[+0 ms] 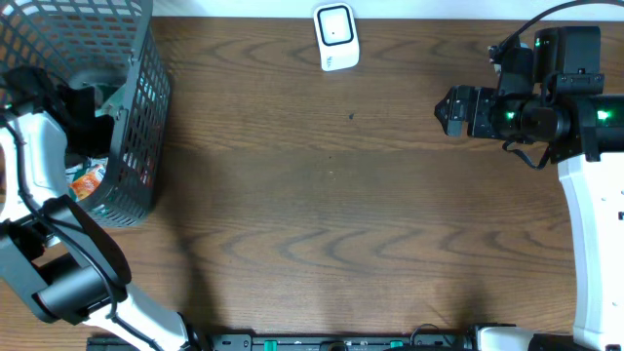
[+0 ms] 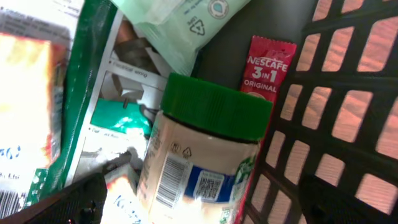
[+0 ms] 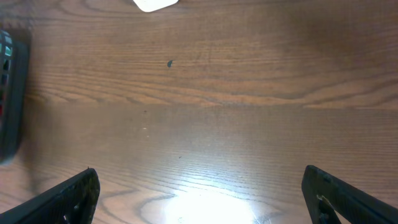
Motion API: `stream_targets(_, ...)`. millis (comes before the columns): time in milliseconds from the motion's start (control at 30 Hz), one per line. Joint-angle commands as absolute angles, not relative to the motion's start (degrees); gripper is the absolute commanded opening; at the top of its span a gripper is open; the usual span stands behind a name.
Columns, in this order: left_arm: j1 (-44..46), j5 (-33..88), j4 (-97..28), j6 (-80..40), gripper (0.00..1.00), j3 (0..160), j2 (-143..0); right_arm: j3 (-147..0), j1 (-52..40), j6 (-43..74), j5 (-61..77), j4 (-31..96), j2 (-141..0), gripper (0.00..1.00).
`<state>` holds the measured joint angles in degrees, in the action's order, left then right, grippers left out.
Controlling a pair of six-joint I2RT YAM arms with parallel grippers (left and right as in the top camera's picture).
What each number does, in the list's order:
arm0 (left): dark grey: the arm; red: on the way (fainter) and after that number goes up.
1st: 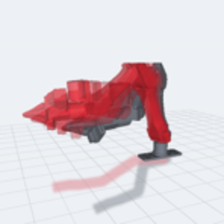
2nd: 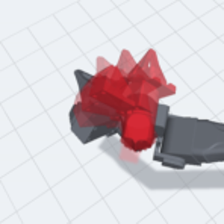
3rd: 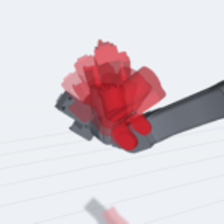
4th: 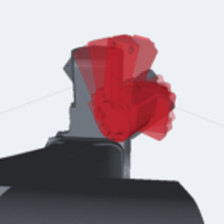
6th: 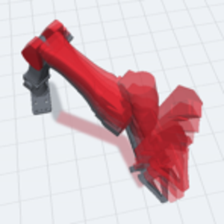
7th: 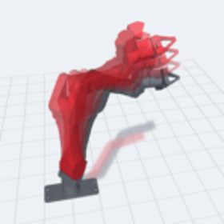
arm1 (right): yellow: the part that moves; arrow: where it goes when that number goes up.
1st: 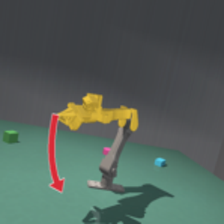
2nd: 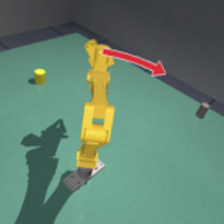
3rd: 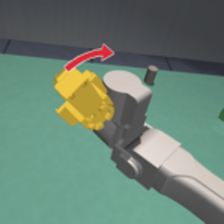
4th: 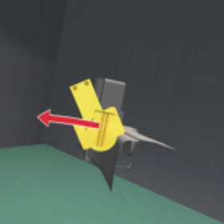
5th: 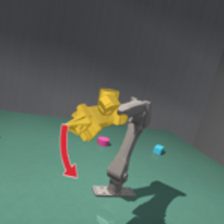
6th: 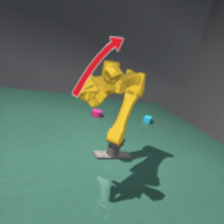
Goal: Scan the item barcode
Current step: 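Grasp the green-capped jar in the basket with the left gripper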
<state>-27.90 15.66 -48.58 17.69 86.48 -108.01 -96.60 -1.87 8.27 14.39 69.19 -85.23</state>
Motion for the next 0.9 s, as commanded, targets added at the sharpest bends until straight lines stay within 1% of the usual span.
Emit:
stream_targets(0,-27.5,12.7,-47.1,19.9,0.98,85.1,-108.0,-97.8,-1.9,7.4,14.9,69.2,-85.5,0.99)
stream_targets(433,-27.5,12.8,-46.1,19.7,1.00,84.5,-113.6,-97.8,-1.9,7.4,14.9,69.2,-85.5,0.99)
stream_targets(467,-27.5,12.8,-46.1,19.7,0.98,84.5,-113.8,-97.8,-1.9,7.4,14.9,69.2,-85.5,0.99)
stream_targets(533,-27.5,12.8,-45.8,19.7,0.91,84.5,-113.8,-97.8,-1.9,7.4,14.9,69.2,-85.5,0.99)
stream_targets(567,-27.6,12.8,-45.5,19.7,0.84,84.5,-113.7,-97.8,-1.9,7.4,14.9,69.2,-85.5,0.99)
stream_targets(600,-27.6,12.8,-45.4,19.7,0.81,84.5,-113.6,-97.8,-1.9,7.4,14.9,69.2,-85.5,0.99)
stream_targets(667,-27.6,12.8,-45.1,19.7,0.69,84.5,-113.6,-97.8,-1.9,7.4,14.9,69.2,-85.5,0.99)
stream_targets(733,-27.6,12.8,-45.1,19.6,0.60,84.6,-113.3,-97.8,-1.9,7.4,14.9,69.2,-85.5,0.99)
stream_targets(767,-27.6,12.8,-45.1,19.6,0.57,84.8,-113.2,-97.8,-1.9,7.4,14.9,69.2,-85.5,0.99)
stream_targets(867,-27.6,12.8,-45.1,19.6,0.55,85.6,-112.2,-97.8,-1.9,7.4,14.9,69.2,-85.5,0.99)
